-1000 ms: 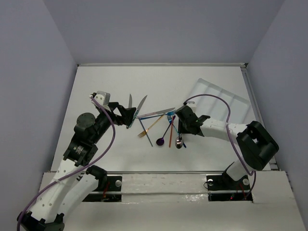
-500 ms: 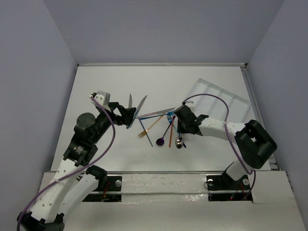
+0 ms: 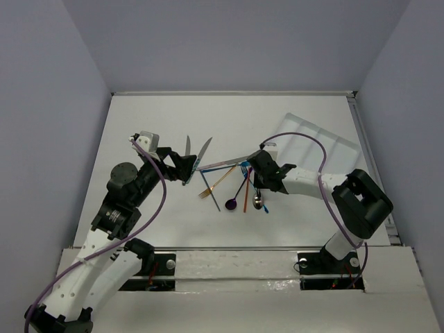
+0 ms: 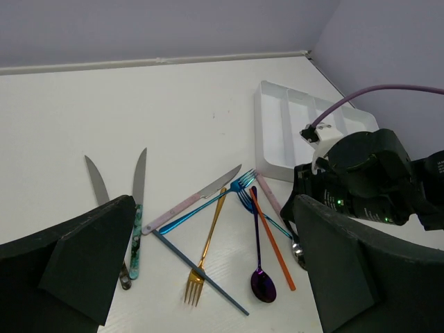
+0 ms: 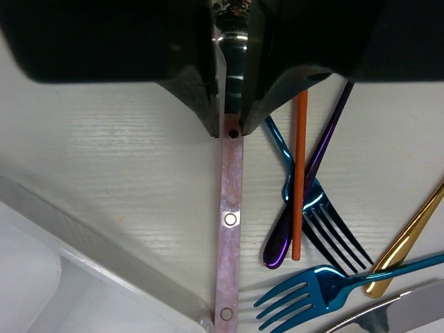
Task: Sort the eating utensils into containers
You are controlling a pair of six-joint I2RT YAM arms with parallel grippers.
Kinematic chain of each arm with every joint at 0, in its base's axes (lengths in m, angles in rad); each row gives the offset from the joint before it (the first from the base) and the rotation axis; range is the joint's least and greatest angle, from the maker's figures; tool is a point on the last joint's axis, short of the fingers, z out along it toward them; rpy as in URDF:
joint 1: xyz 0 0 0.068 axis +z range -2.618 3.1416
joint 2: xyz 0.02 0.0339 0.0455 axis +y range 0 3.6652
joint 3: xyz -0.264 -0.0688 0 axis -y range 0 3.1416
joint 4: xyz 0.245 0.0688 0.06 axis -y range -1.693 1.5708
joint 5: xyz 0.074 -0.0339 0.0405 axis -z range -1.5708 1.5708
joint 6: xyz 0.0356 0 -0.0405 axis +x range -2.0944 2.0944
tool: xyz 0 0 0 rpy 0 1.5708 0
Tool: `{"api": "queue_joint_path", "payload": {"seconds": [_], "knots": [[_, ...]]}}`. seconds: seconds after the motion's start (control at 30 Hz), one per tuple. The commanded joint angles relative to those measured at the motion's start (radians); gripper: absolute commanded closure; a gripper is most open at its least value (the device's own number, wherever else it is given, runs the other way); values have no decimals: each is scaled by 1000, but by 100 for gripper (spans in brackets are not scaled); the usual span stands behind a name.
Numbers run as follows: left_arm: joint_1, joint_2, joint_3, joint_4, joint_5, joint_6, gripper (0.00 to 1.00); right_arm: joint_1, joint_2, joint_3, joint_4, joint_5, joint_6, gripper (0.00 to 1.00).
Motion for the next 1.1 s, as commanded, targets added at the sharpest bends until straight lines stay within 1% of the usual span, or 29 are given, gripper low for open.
{"api": "queue_joint_path", "payload": {"seconds": [0.0, 0.03, 0.1, 0.27, 0.53, 0.8, 0.87, 0.93, 1.0, 1.03, 1.07], "knots": [[2, 3, 27, 39, 15, 7, 1, 4, -27, 9, -56, 45, 2, 68], [2, 1, 27, 39, 13, 5, 1, 4, -50, 9, -57, 47, -1, 65], [2, 3, 27, 40, 13, 7, 1, 4, -72, 15, -59, 48, -7, 63], [2, 0, 28, 42, 15, 5, 1, 4, -94, 40, -57, 35, -21, 63], [2, 0, 25, 40, 15, 7, 1, 4, 9, 46, -28, 24, -19, 62], [2, 1, 27, 44, 18, 7, 1, 4, 71, 47, -14, 30, -16, 63], [2, 1, 25, 42, 18, 7, 1, 4, 69, 46, -24, 42, -13, 63], [2, 4, 25, 44, 19, 7, 1, 4, 52, 44, -24, 48, -13, 68], [2, 4, 27, 45, 21, 7, 1, 4, 38, 47, -31, 61, -18, 69], [2, 3, 25, 45, 21, 5, 1, 4, 38, 51, -33, 61, -22, 72], [2, 4, 27, 45, 21, 7, 1, 4, 38, 54, -33, 62, -25, 73]]}}
